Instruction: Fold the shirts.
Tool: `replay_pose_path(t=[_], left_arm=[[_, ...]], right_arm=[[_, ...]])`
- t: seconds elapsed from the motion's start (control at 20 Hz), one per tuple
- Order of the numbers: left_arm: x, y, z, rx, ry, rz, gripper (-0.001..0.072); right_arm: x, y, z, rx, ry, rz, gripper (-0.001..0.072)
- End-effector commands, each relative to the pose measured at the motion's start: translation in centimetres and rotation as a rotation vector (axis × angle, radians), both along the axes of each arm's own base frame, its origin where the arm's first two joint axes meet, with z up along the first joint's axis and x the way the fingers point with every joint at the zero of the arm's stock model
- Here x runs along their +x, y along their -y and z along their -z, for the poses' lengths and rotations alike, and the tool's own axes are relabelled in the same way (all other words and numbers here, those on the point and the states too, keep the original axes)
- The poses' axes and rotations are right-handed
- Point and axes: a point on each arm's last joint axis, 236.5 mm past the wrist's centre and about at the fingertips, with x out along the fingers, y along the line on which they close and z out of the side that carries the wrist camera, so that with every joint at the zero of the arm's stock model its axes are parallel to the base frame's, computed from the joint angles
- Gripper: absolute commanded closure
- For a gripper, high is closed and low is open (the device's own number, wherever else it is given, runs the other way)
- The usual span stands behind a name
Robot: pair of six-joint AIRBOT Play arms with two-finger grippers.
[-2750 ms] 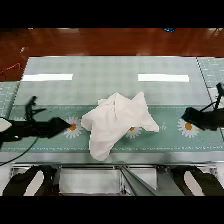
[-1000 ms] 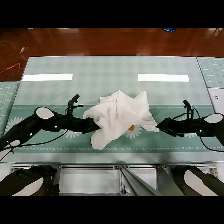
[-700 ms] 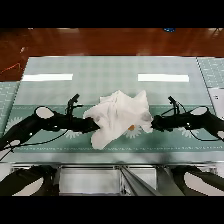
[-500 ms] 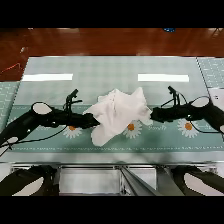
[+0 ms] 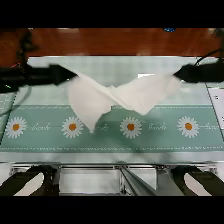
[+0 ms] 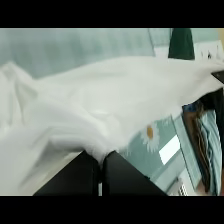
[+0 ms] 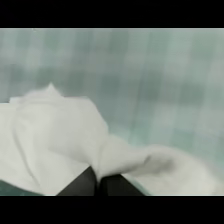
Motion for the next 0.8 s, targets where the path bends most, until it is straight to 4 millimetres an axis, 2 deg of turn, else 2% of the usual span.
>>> replay_pose_path(t=[0.0,0.05,0.15,0.25,0.3,0.4,0.55,0.75], left_arm=[[0.0,-5.6,-12.5,0.035,0.285,-0.141,0.0684],[-0.7,-6.9,-15.7,0.057,0.371,-0.181,0.0684],[-3.1,-8.9,-21.6,0.111,0.532,-0.265,0.0684],[-5.9,-10.3,-25.7,0.17,0.656,-0.346,0.0684],[-7.4,-10.6,-27.3,0.199,0.709,-0.385,0.0684],[-10.0,-10.2,-28.8,0.262,0.776,-0.424,0.0684],[-12.8,-10.5,-28.2,0.436,0.805,-0.481,0.0684],[-16.0,-14.8,-26.1,0.65,0.727,-0.633,0.0684]], right_arm=[[-2.3,1.6,-14.8,-0.042,0.345,0.074,0.0692],[-3.8,1.8,-18.8,-0.044,0.445,0.085,0.0692],[-7.1,2.4,-24.9,-0.053,0.604,0.116,0.0692],[-10.6,3.5,-28.6,-0.082,0.712,0.164,0.0692],[-12.1,4.2,-29.4,-0.091,0.741,0.198,0.0692],[-15.2,5.7,-29.4,-0.12,0.739,0.26,0.0692],[-18.8,6.0,-26.9,-0.154,0.646,0.261,0.0691],[-21.3,6.3,-20.8,-0.195,0.423,0.246,0.0692]])
